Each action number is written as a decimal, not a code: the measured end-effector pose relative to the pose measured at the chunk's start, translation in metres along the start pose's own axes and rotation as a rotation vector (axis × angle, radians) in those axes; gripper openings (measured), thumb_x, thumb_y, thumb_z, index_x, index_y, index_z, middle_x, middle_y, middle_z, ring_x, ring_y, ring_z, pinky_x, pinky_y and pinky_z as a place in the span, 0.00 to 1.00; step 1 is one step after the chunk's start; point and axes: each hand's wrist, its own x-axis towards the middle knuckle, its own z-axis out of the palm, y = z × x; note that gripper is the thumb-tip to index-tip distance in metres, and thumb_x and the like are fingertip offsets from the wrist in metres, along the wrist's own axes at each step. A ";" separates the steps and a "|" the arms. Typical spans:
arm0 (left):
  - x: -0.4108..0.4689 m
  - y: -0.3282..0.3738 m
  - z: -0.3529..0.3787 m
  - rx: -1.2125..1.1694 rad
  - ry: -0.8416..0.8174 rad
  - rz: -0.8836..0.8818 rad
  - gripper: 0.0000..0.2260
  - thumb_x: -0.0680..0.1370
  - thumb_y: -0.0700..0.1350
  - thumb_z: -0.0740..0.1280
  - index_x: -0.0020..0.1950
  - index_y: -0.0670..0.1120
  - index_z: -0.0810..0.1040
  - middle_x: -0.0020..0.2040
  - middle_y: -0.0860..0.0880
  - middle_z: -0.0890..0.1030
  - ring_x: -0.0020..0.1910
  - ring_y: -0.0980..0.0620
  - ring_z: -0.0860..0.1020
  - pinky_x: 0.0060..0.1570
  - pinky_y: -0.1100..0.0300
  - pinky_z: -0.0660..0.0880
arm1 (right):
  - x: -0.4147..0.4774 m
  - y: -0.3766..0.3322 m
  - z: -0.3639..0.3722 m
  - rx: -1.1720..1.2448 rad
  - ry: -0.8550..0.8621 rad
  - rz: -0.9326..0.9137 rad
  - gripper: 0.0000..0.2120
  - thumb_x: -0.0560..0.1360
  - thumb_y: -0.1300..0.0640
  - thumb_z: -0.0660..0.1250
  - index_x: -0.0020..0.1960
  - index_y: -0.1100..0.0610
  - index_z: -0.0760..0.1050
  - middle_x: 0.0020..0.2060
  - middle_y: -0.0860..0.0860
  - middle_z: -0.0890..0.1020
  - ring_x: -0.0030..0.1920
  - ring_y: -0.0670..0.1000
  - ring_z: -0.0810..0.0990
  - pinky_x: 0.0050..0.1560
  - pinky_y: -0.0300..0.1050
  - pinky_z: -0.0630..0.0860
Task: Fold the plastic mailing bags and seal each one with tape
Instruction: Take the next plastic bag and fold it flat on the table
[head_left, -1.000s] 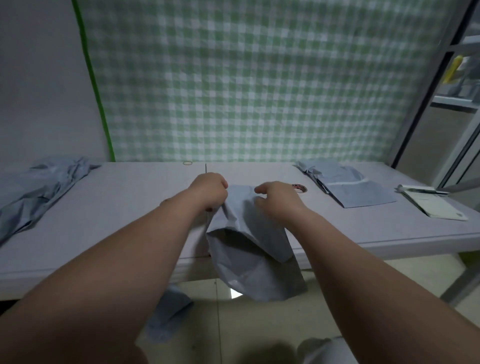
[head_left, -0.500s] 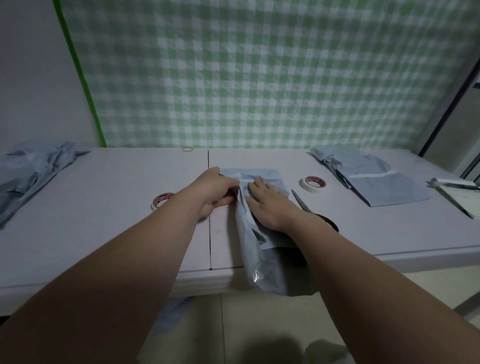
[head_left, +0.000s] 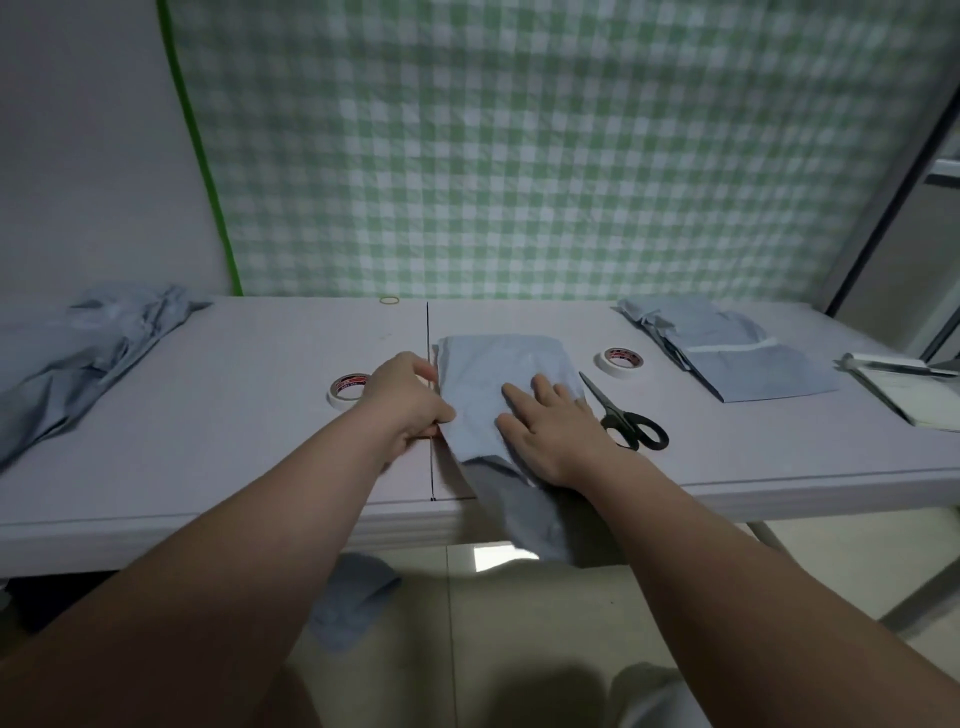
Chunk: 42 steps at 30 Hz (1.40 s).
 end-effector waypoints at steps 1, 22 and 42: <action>-0.002 -0.003 -0.002 0.008 0.003 0.002 0.16 0.68 0.25 0.70 0.43 0.45 0.72 0.53 0.36 0.77 0.50 0.40 0.80 0.38 0.53 0.82 | -0.004 0.000 0.001 -0.004 0.010 -0.008 0.23 0.81 0.45 0.48 0.73 0.50 0.59 0.70 0.56 0.63 0.70 0.59 0.60 0.69 0.55 0.57; 0.021 0.002 0.026 1.010 -0.299 0.692 0.18 0.82 0.42 0.55 0.72 0.41 0.66 0.71 0.42 0.69 0.69 0.45 0.67 0.66 0.56 0.62 | 0.020 0.000 -0.004 0.006 0.095 -0.120 0.23 0.81 0.51 0.52 0.72 0.63 0.59 0.73 0.59 0.59 0.72 0.57 0.58 0.70 0.52 0.59; 0.040 -0.014 0.013 1.323 -0.432 0.591 0.31 0.77 0.67 0.46 0.77 0.59 0.43 0.78 0.51 0.39 0.77 0.49 0.40 0.75 0.50 0.43 | 0.018 0.023 -0.001 -0.073 0.002 -0.100 0.28 0.82 0.44 0.43 0.77 0.58 0.50 0.77 0.55 0.50 0.77 0.52 0.49 0.75 0.50 0.49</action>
